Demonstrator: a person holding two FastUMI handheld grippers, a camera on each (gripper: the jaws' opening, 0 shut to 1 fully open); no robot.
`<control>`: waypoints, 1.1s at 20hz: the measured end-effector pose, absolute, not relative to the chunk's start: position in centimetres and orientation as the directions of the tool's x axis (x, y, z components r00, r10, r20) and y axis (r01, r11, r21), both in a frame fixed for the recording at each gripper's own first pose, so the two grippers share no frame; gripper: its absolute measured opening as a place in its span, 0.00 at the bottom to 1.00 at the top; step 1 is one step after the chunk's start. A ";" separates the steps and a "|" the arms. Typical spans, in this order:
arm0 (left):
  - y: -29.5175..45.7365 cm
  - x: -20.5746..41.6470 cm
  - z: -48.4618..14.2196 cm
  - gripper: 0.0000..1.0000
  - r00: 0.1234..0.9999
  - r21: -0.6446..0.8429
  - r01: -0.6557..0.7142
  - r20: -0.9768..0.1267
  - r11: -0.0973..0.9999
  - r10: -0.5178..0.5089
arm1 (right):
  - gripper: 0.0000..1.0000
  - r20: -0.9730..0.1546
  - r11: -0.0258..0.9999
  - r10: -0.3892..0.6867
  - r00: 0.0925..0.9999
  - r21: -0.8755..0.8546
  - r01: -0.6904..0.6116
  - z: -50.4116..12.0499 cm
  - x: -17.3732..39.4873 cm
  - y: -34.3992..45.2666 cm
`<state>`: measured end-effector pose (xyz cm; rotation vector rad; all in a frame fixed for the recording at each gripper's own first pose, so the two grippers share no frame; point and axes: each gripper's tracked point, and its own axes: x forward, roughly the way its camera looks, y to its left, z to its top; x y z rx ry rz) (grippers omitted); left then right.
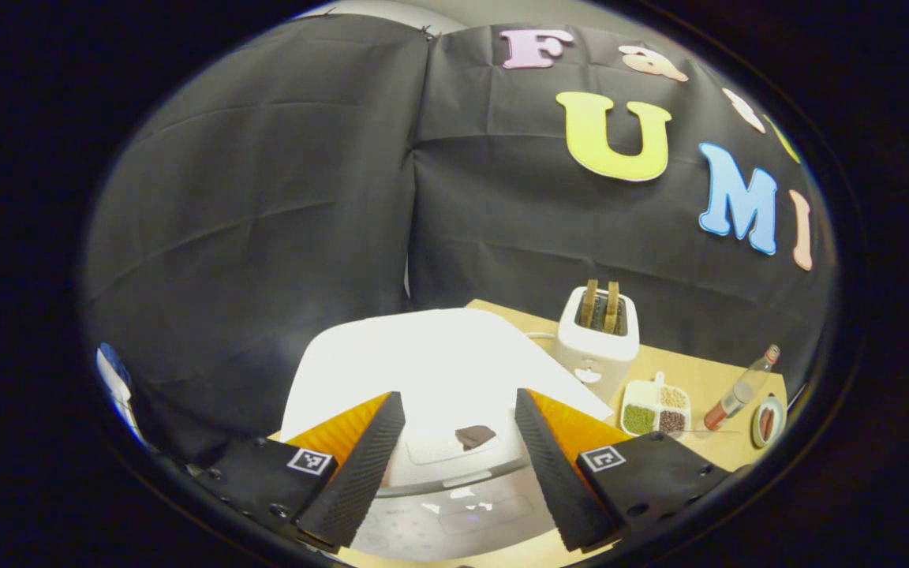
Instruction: Close the left gripper, press the button to open the rice cooker; take a wooden spoon from the chopstick holder with the right hand, scoop a spoonful of rice and pour it into the rice cooker, then put the wooden spoon back into the chopstick holder.
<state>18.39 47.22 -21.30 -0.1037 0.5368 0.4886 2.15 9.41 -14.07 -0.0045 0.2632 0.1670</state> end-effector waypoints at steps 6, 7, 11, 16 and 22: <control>47.1 18.1 -22.2 0.97 0.720 0.072 -0.470 -0.544 0.879 0.430 | 0.98 -0.248 0.986 0.162 0.955 0.013 -0.163 -14.2 1.2 8.9; 47.1 18.0 -22.4 0.96 0.712 0.076 -0.464 -0.561 0.883 0.423 | 0.98 -0.246 0.987 0.159 0.956 0.010 -0.161 -14.3 1.0 8.7; 46.8 18.0 -22.4 0.98 0.720 0.085 -0.431 -0.567 0.898 0.399 | 0.98 -0.255 0.988 0.156 0.954 0.037 -0.152 -14.8 0.2 8.0; 45.0 18.0 -18.7 0.98 0.765 0.117 -0.385 -0.514 0.915 0.388 | 0.98 -0.212 0.992 0.119 0.970 0.059 -0.109 -12.7 -0.4 5.3; 33.7 17.2 -6.3 0.98 0.925 0.046 -0.231 -0.300 0.972 0.234 | 0.98 -0.176 0.998 0.061 0.982 0.033 -0.056 -10.6 0.3 2.9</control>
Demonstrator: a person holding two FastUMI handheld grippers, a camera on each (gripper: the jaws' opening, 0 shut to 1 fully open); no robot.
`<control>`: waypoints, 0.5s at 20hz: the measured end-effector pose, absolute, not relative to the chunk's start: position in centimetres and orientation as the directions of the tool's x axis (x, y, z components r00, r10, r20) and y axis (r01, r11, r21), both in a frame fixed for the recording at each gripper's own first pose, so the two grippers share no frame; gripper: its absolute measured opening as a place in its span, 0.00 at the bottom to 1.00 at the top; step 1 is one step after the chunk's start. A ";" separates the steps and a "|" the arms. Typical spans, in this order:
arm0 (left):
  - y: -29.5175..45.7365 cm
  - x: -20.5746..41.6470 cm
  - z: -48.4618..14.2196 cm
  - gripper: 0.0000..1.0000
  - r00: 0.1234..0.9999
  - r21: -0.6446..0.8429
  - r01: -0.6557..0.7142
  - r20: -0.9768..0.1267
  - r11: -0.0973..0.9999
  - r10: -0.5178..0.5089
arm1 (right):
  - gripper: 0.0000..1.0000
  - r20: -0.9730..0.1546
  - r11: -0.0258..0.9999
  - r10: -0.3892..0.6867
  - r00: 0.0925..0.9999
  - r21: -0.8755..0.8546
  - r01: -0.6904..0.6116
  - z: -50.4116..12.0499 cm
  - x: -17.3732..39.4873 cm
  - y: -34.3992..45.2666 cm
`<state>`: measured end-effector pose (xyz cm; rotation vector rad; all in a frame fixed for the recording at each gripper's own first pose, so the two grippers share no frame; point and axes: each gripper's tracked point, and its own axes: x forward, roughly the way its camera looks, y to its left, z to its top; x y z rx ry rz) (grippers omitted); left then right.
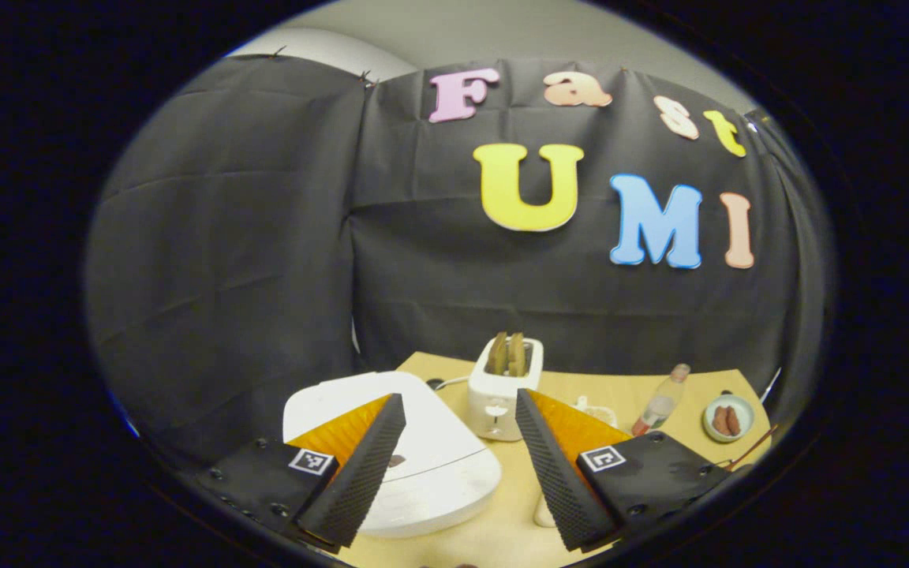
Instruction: Close the left gripper, press the button to open the rice cooker; take a wooden spoon from the chopstick holder with the right hand, scoop a spoonful of rice and pour it into the rice cooker, then put the wooden spoon back into the chopstick holder.
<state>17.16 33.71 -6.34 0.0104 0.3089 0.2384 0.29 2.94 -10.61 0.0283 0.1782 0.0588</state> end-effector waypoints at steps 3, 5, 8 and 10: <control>26.9 16.3 -1.2 0.98 0.968 -0.023 -0.127 -0.219 0.992 0.119 | 0.98 -0.132 0.999 0.049 0.990 0.023 -0.046 -8.5 0.3 2.6; 22.4 15.2 1.6 0.95 0.984 -0.060 -0.056 -0.172 0.997 0.045 | 0.98 -0.101 0.999 0.034 0.994 0.029 -0.031 -6.7 0.1 2.5; 18.3 14.0 3.9 0.98 0.993 -0.047 0.003 -0.116 0.999 -0.008 | 0.98 -0.061 0.999 0.032 0.998 0.016 -0.031 -5.1 0.1 3.2; 16.8 13.2 4.2 0.96 0.993 -0.068 0.025 -0.115 0.997 -0.033 | 0.98 -0.054 1.000 0.028 0.998 0.005 -0.028 -4.6 0.0 3.5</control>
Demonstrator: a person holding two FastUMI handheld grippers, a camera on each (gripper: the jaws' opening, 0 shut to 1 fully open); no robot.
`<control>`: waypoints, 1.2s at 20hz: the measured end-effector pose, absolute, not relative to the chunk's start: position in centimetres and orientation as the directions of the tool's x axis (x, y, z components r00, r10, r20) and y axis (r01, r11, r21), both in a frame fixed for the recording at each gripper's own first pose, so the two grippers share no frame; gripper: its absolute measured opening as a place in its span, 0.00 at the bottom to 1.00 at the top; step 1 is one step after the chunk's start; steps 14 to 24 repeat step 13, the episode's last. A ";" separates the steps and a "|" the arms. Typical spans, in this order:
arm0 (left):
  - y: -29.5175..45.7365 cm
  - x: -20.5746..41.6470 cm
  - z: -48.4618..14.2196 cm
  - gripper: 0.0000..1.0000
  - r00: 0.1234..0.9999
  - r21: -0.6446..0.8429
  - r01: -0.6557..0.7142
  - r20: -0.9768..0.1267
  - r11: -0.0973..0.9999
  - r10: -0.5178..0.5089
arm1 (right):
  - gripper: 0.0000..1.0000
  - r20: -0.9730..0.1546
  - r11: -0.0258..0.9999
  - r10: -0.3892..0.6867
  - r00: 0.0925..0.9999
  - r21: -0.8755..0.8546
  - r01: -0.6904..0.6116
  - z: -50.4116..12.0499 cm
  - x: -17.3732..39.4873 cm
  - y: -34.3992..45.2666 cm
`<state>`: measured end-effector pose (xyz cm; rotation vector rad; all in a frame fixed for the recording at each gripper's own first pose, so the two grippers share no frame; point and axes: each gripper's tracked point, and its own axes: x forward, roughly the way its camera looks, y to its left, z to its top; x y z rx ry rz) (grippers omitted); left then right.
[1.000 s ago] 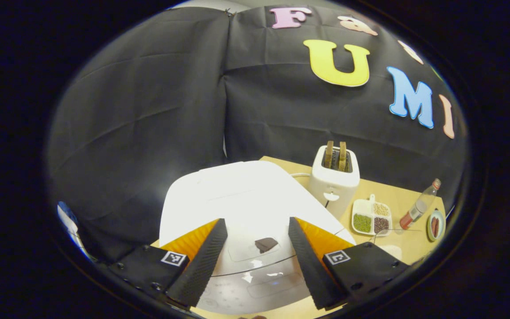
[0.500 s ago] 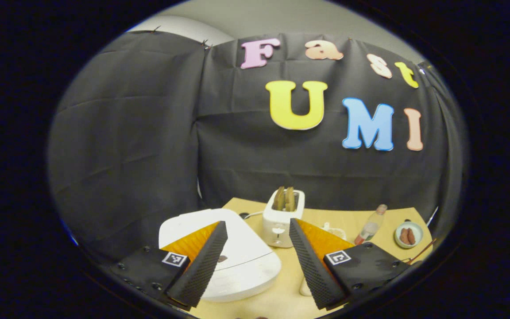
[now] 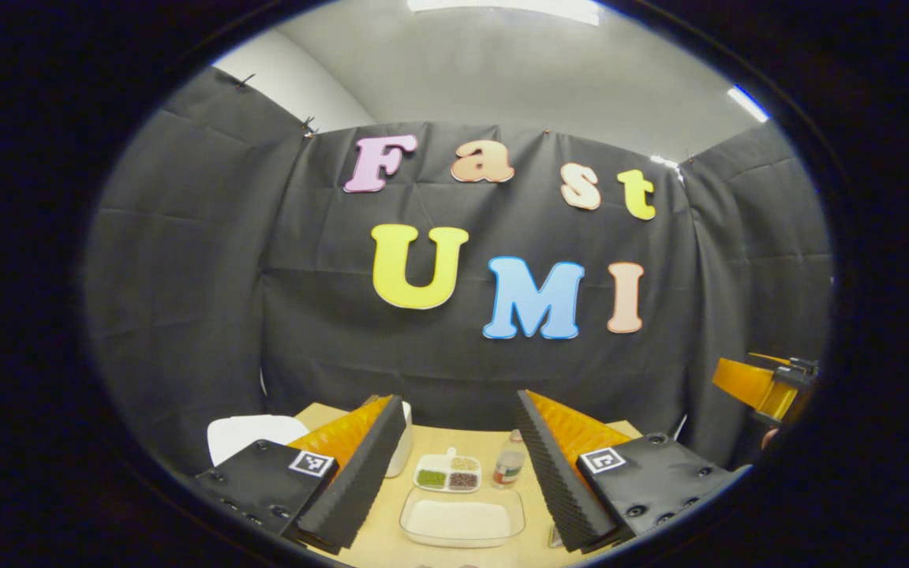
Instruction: Close the left gripper, press the button to open the rice cooker; take a wooden spoon from the chopstick holder with the right hand, scoop a spoonful of rice and pour it into the rice cooker, then put the wooden spoon back into the chopstick holder.
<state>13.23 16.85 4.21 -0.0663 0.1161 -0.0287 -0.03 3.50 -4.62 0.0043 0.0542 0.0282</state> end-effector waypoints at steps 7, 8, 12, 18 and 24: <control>16.8 12.8 5.9 0.97 0.993 -0.089 0.047 -0.105 0.995 -0.057 | 0.98 -0.046 0.999 0.033 0.998 -0.001 -0.033 -4.1 -0.4 5.1; 16.9 12.8 6.0 0.97 0.993 -0.085 0.049 -0.102 0.995 -0.057 | 0.97 -0.047 0.999 0.037 0.998 0.003 -0.037 -4.2 -0.3 5.5; 17.9 12.9 6.8 0.96 0.995 -0.031 0.048 -0.086 0.998 -0.051 | 0.98 -0.050 0.999 0.042 0.998 -0.009 -0.043 -4.2 -0.3 6.8; 17.8 12.9 6.7 0.97 0.994 -0.025 0.059 -0.086 0.998 -0.061 | 0.98 -0.053 0.999 0.047 0.997 -0.007 -0.048 -4.3 -0.4 7.3; 17.8 12.9 6.7 0.97 0.994 -0.025 0.059 -0.086 0.998 -0.061 | 0.98 -0.053 0.999 0.047 0.997 -0.007 -0.048 -4.3 -0.4 7.3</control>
